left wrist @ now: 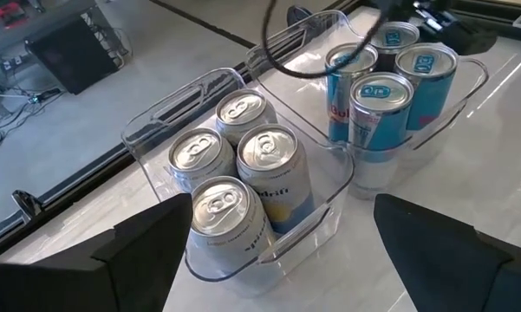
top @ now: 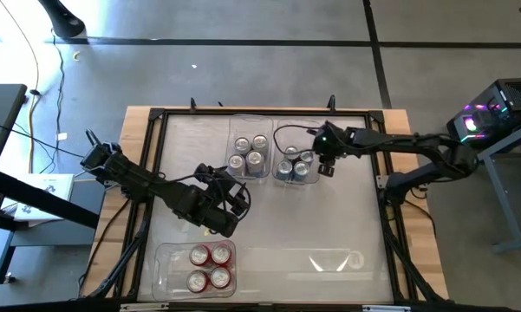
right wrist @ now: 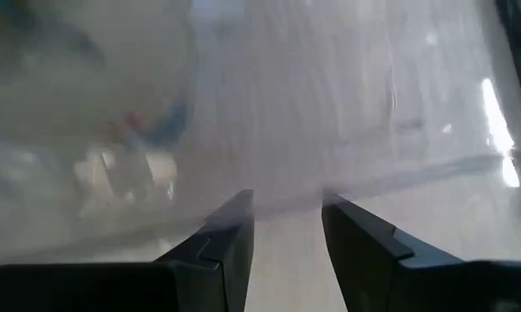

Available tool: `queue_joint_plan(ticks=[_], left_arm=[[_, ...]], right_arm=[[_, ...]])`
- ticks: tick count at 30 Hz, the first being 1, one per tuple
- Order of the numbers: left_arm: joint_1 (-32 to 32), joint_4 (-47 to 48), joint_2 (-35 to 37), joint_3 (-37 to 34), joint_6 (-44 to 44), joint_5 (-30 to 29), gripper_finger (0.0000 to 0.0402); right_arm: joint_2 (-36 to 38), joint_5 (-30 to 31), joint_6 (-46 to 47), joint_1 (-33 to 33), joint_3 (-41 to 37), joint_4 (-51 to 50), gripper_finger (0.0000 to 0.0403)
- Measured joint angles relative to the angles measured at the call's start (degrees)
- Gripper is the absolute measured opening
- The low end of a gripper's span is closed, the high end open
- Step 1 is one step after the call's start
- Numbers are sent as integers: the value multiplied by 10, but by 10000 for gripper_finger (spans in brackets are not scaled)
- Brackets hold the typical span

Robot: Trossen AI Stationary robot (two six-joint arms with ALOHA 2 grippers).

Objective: Sort soda cans
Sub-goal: Move the bottom right transparent bin to the top center of the table, then move the bottom transparent bin to the top right of the table

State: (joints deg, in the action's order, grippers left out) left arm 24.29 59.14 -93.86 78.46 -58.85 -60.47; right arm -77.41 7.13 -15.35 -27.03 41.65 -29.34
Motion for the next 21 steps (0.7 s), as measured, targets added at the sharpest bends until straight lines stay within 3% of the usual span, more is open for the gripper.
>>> queue_joint_plan(ticks=[14,21], left_arm=[[0,-3,0,0,4,3,355],[0,-3,0,0,5,10,355]], right_arm=[[-31,-31,14,1,3,69,133],[2,11,45,2,4,3,133]])
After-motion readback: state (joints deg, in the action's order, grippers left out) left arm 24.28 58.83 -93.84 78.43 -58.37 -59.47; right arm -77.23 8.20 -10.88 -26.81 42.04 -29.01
